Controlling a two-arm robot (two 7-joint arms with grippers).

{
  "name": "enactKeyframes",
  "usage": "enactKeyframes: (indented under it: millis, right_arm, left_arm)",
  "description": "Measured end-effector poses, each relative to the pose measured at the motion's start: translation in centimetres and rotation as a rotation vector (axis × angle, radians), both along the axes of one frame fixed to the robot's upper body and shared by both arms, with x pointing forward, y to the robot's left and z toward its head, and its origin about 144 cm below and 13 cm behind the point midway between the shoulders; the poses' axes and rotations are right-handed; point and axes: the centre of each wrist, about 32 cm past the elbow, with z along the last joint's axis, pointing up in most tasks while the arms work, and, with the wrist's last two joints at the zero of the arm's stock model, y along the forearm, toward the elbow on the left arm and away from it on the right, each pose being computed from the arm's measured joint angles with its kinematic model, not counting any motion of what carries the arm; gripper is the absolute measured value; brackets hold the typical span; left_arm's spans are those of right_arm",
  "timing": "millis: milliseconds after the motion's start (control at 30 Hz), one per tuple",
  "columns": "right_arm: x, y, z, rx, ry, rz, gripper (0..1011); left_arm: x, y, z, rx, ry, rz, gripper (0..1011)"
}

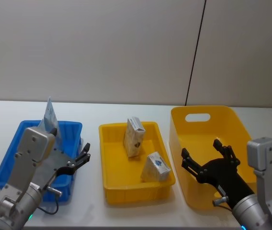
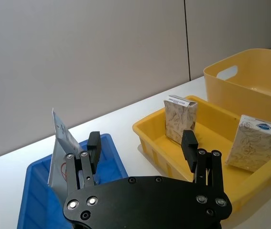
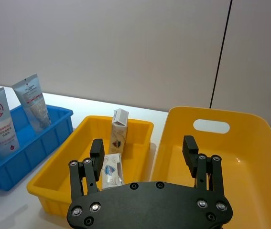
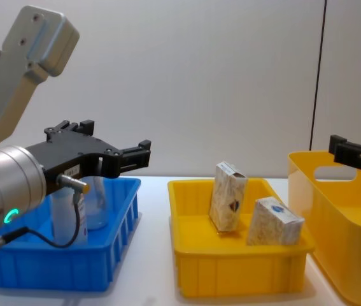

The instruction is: Bimanual collaborative sorting of washing and personal care products

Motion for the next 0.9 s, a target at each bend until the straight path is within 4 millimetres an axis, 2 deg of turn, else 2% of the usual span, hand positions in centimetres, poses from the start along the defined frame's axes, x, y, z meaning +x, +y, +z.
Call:
enactKeyframes:
  millis: [400, 900]
  right_arm:
    - [0.3, -0.1, 0.0, -0.002, 0.000, 0.006, 1004]
    - [3.3, 0.4, 0.4, 0.000, 0.023, 0.056, 1004]
  left_arm:
    - [0.0, 0.0, 0.0, 0.000, 0.000, 0.000, 1001]
    - [0.0, 0.0, 0.0, 0.000, 0.000, 0.000, 1001]
